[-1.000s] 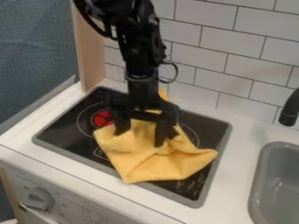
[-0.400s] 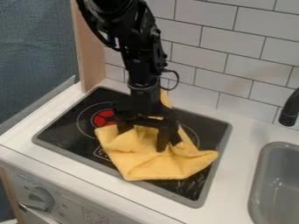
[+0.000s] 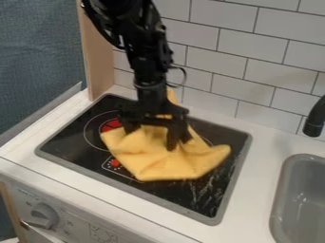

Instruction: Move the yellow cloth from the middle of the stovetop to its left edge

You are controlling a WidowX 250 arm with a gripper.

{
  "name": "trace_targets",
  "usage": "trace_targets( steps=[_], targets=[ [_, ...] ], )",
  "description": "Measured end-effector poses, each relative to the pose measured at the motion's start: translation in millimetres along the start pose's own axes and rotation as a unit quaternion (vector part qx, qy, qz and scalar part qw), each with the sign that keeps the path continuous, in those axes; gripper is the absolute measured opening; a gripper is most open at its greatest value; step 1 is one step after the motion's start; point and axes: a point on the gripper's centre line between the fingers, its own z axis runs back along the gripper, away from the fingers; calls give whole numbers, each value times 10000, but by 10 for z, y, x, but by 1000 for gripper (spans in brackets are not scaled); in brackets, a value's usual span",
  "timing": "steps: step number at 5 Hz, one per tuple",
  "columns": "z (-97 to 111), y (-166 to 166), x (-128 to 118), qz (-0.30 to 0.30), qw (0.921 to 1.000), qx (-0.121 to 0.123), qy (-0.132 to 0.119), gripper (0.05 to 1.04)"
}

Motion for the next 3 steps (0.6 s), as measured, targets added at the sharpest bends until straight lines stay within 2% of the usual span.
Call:
trace_targets(
  steps=[1,2,3],
  targets=[
    [-12,169,184,263,9996,33,19,998],
    [20,474,272,579,9983,72,-6,998],
    [43,729,200,802,9965,172,164,998]
  ],
)
